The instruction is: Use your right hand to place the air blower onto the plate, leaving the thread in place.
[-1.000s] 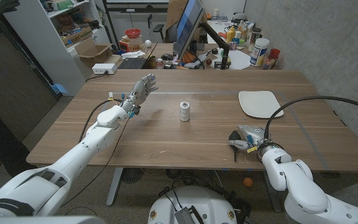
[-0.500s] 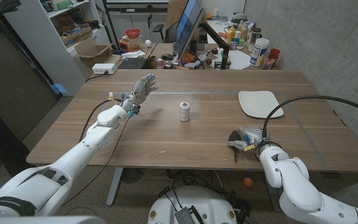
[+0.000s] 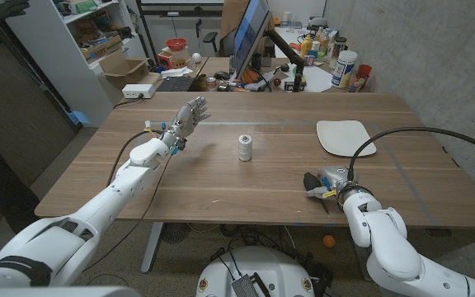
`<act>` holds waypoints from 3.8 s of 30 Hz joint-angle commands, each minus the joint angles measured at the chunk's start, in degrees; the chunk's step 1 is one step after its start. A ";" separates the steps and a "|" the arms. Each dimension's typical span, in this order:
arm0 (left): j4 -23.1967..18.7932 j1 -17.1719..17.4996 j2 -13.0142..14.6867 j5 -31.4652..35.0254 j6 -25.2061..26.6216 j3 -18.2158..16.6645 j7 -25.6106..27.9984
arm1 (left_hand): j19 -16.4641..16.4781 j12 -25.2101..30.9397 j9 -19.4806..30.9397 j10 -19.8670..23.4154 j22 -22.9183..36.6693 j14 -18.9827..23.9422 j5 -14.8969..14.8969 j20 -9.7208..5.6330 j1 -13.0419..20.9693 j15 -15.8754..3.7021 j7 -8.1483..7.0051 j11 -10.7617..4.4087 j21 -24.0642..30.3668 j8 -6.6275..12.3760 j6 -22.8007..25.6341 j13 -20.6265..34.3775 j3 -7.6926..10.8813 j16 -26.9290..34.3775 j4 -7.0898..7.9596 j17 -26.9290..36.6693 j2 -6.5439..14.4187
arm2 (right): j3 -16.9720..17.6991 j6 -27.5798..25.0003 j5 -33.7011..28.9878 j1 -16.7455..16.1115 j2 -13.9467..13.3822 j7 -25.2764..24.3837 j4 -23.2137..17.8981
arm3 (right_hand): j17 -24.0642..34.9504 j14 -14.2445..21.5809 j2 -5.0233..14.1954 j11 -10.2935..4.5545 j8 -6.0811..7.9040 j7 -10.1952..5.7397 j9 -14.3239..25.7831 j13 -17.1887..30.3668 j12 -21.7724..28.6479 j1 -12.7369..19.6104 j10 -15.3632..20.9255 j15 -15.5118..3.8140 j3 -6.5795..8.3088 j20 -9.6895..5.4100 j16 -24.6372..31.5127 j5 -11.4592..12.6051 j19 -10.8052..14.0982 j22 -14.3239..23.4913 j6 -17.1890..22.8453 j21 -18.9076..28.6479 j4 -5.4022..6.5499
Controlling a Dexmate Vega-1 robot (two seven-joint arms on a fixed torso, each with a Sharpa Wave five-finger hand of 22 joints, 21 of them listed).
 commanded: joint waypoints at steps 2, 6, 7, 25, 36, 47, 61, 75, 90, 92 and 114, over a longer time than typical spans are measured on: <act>1.75 -1.00 -0.54 0.18 -0.22 0.24 -0.64 | -3.00 0.08 0.08 -1.75 0.17 -0.57 0.15 0.30 0.02 0.46 0.38 0.30 -0.41 0.10 -0.33 0.21 0.37 0.20 0.04 0.21 6.99 | 3.49 2.54 5.11 -2.05 1.08 -5.62 0.46 | 4.26 4.27 2.37 -1.19 1.43 -0.67 2.77 3.89 3.62 6.73 1.48 -3.96 -0.16 -0.70 1.37 2.78 1.82 1.86 1.10 2.90 -0.01; 2.02 -1.12 -0.60 0.21 -0.32 0.21 -0.65 | -3.00 0.09 0.08 -1.73 0.17 -0.58 0.15 0.31 0.01 0.47 0.38 0.29 -0.44 0.10 -0.33 0.21 0.37 0.20 0.04 0.21 7.00 | 4.24 3.83 7.12 -2.80 0.99 -9.27 0.72 | 5.39 5.69 5.06 -1.68 3.62 -1.18 4.72 5.86 6.07 11.11 4.72 -3.87 0.13 -0.71 1.98 4.02 1.60 2.12 5.09 4.02 0.39; 2.06 -1.14 -0.59 0.21 -0.32 0.21 -0.71 | -3.00 0.09 0.08 -1.73 0.17 -0.57 0.15 0.30 0.01 0.44 0.34 0.28 -0.45 0.10 -0.33 0.21 0.37 0.20 0.04 0.21 7.00 | 4.25 3.75 7.32 -2.84 1.11 -9.83 0.78 | 5.38 5.95 6.32 -1.86 4.58 -1.36 5.36 6.06 6.67 11.66 6.12 -3.85 0.08 -0.68 1.95 4.12 1.55 1.76 6.98 4.19 0.99; 2.78 -1.23 -0.55 0.13 -0.53 0.11 -1.08 | -2.94 0.08 0.08 -1.75 0.18 -0.59 0.15 0.31 0.00 0.44 0.34 0.28 -0.57 0.11 -0.31 0.20 0.35 0.20 0.05 0.21 6.98 | 6.46 7.19 14.89 -4.72 -0.73 -19.90 0.28 | 4.92 11.37 17.14 -0.13 12.99 0.89 9.28 6.19 12.06 14.78 23.25 -3.84 0.92 -0.78 -0.76 -0.03 0.94 1.16 24.72 8.86 5.86; 2.79 -1.21 -0.53 0.00 -0.51 0.08 -1.36 | -2.94 0.07 0.08 -1.81 0.19 -0.63 0.15 0.32 -0.01 0.51 0.33 0.26 -0.66 0.09 -0.36 0.20 0.32 0.19 0.05 0.21 6.97 | 7.12 6.66 17.25 -4.81 -1.91 -22.24 -0.96 | 5.24 11.55 16.89 0.12 12.71 1.14 9.14 6.65 11.88 16.23 22.69 -3.79 1.46 -0.75 -0.93 -0.75 0.33 1.01 24.19 9.36 5.64; 2.86 -1.12 -0.45 -0.06 -0.53 -0.03 -1.32 | -2.89 0.08 0.08 -1.81 0.19 -0.61 0.15 0.30 -0.03 0.46 0.28 0.28 -0.72 0.10 -0.33 0.21 0.28 0.20 0.06 0.21 6.93 | 8.00 6.45 18.03 -4.36 -4.15 -23.75 -2.36 | 5.27 11.39 16.57 -0.04 12.47 0.95 9.19 6.65 11.52 16.63 22.31 -3.75 1.43 -0.71 -1.29 -1.58 0.08 0.38 23.57 9.71 6.00; 2.91 -1.12 -0.34 -0.08 -0.70 -0.14 -1.42 | -2.84 0.07 0.08 -1.83 0.20 -0.61 0.15 0.27 -0.05 0.42 0.28 0.24 -0.81 0.12 -0.30 0.21 0.23 0.20 0.06 0.21 6.90 | 10.97 9.43 19.92 -5.00 -7.34 -27.45 -2.78 | 5.08 10.98 16.46 -0.57 12.48 0.58 9.29 7.02 11.40 17.08 22.10 -3.77 1.45 -0.72 -2.05 -2.48 -0.43 -0.25 23.49 10.21 6.50; 1.12 -0.29 0.02 -0.24 -0.90 -0.24 -1.40 | -2.80 0.10 0.08 -1.79 0.21 -0.59 0.15 0.30 -0.07 0.38 0.27 0.21 -0.90 0.11 -0.31 0.21 0.18 0.21 0.06 0.21 6.88 | 13.98 15.84 20.66 -5.16 -11.66 -28.88 -2.44 | 3.57 9.29 16.05 -0.52 12.05 0.22 9.46 7.38 10.65 17.71 20.10 -3.86 1.20 -0.72 -4.89 -3.18 -1.96 -1.46 22.08 10.16 6.78; -1.94 1.11 1.01 -0.68 -0.98 -0.39 -2.05 | -2.76 0.10 0.08 -1.78 0.21 -0.55 0.15 0.35 -0.09 0.40 0.24 0.23 -1.00 0.12 -0.28 0.21 0.12 0.23 0.07 0.21 6.87 | 11.88 19.16 16.00 0.71 -9.71 -23.84 -0.41 | 3.74 9.86 15.94 -0.52 11.99 0.08 9.32 7.39 10.50 18.24 20.11 -3.86 0.93 -0.70 -6.48 -3.61 -2.61 -1.85 22.13 11.02 7.16; -2.49 1.38 1.13 -0.81 -1.02 -0.45 -2.12 | -2.76 0.10 0.08 -1.78 0.21 -0.55 0.15 0.35 -0.09 0.43 0.23 0.22 -1.01 0.12 -0.28 0.21 0.12 0.22 0.07 0.21 6.88 | 11.63 20.02 15.61 1.63 -9.18 -23.35 0.09 | 3.96 10.08 15.98 -0.58 11.98 0.20 9.26 7.05 10.38 18.28 20.45 -3.85 0.91 -0.70 -6.45 -3.65 -2.58 -1.90 22.20 11.15 7.23; -7.03 4.21 2.76 -1.69 -1.37 -1.05 -2.40 | -2.67 0.15 0.08 -1.65 0.22 -0.40 0.15 0.34 -0.10 0.43 0.19 0.27 -1.16 0.16 -0.12 0.20 0.03 0.27 0.07 0.20 6.86 | 8.03 24.72 7.87 11.62 -2.48 -15.45 6.20 | 4.57 10.71 16.04 -0.48 12.23 -0.05 9.31 7.36 10.38 18.38 20.75 -3.82 0.50 -0.69 -7.40 -4.10 -2.74 -2.57 22.73 12.25 8.10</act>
